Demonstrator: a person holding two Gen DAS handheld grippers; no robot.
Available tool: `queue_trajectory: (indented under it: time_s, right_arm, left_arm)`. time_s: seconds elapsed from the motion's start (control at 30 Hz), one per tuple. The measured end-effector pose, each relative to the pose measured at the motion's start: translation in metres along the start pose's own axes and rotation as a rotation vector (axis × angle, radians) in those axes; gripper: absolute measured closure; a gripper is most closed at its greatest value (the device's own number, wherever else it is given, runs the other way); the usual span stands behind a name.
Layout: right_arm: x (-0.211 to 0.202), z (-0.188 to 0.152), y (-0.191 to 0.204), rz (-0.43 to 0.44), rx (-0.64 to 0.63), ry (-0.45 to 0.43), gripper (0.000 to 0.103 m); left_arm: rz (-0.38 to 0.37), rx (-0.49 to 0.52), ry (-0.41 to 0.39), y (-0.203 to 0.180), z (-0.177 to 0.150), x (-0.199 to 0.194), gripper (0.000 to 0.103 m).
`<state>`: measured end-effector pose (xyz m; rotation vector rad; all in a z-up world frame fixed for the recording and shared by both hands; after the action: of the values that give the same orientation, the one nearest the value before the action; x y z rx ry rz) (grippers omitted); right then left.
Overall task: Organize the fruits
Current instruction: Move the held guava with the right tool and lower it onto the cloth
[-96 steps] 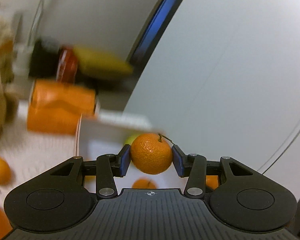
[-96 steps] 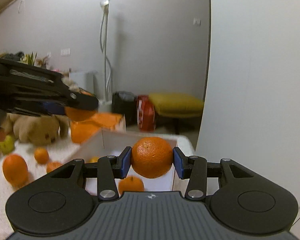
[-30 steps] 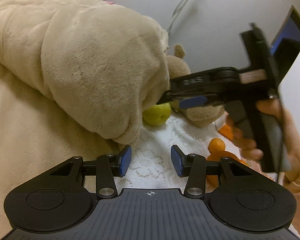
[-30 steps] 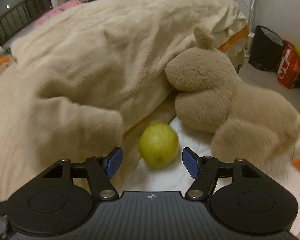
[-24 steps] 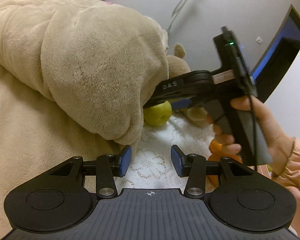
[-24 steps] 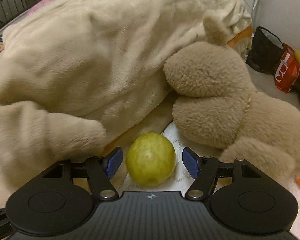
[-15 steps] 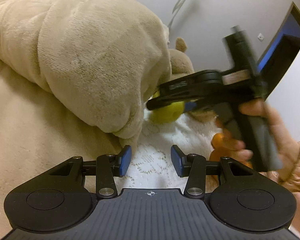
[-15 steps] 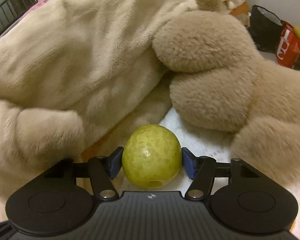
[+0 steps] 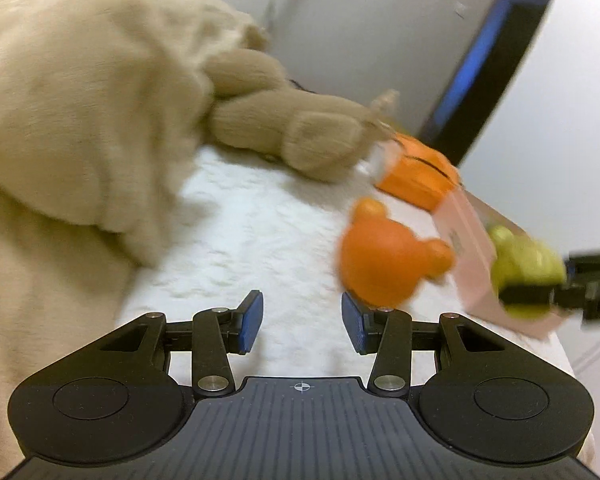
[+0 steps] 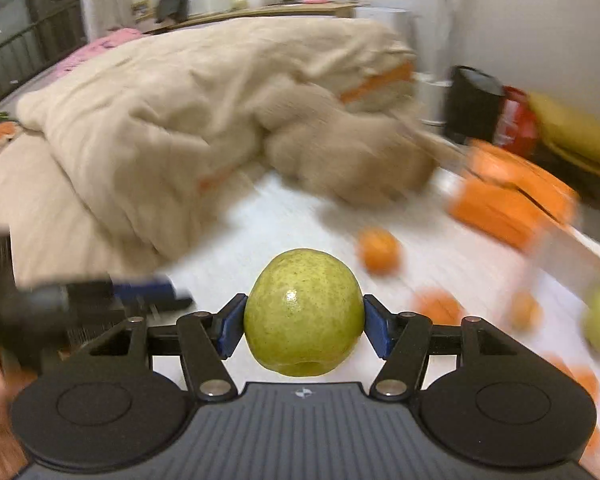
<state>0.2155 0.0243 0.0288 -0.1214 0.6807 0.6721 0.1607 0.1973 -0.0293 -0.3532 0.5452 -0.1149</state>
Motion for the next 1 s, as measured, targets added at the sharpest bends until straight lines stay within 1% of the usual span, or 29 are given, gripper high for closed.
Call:
queue_trajectory:
  time_s: [0.1,0.17,0.23,0.33,0.43,0.5,0.57,0.6,0.77,0.87,0.93,1.0]
  right_arm:
    - [-0.029,-0.046,-0.035,-0.073,0.028,0.009,0.042]
    - [-0.042,-0.073,-0.056,-0.118,0.059,0.012,0.042]
    - [-0.048,-0.094,-0.075,-0.143,0.094,0.013,0.042]
    - [-0.053,-0.117,-0.092,-0.171,0.092,-0.009,0.042]
    - [-0.045,-0.13,-0.098,-0.156,0.087,-0.033,0.042]
    - [-0.039,-0.139,-0.102,-0.136,0.102,-0.027,0.04]
    - [-0.042,-0.142,-0.104,-0.117,0.121,-0.098,0.039]
    - [-0.045,-0.144,-0.106,-0.11,0.125,-0.122,0.036]
    - [-0.052,-0.152,-0.112,-0.097,0.13,-0.227,0.03]
    - [-0.051,-0.158,-0.113,-0.071,0.154,-0.254,0.027]
    - [-0.052,-0.162,-0.111,-0.059,0.159,-0.262,0.027]
    - [-0.051,-0.162,-0.11,-0.07,0.143,-0.272,0.027]
  left_arm:
    - [-0.042,0.083,0.001,-0.031,-0.002,-0.001,0.055]
    - [-0.058,0.13,-0.008,-0.054,0.0,0.002,0.055]
    - [-0.071,0.151,-0.018,-0.073,0.002,0.0,0.055]
    - [-0.096,0.17,-0.013,-0.1,0.005,0.011,0.055]
    - [-0.086,0.204,-0.005,-0.12,0.007,0.022,0.055]
    - [-0.07,0.213,0.006,-0.129,0.007,0.031,0.055]
    - [-0.058,0.223,0.02,-0.135,0.006,0.042,0.055]
    - [-0.053,0.237,0.028,-0.14,0.006,0.049,0.055]
    - [-0.06,0.354,0.063,-0.161,0.003,0.085,0.055]
    - [-0.012,0.404,0.082,-0.163,-0.001,0.104,0.055]
    - [0.003,0.414,0.09,-0.164,-0.002,0.115,0.055]
    - [0.012,0.407,0.112,-0.164,-0.002,0.126,0.055]
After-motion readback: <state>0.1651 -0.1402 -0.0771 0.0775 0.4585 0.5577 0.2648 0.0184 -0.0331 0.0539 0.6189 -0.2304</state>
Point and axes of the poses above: each gripper's, at about its wrist camera, not at the fingertips, and x roughly the way its jaws point, y to its left, z to its top, the point moved 8 cm from there along x, roughly the way its jaws point, and after that the axes turned 8 degrees about -y, right-handed, at the moved point
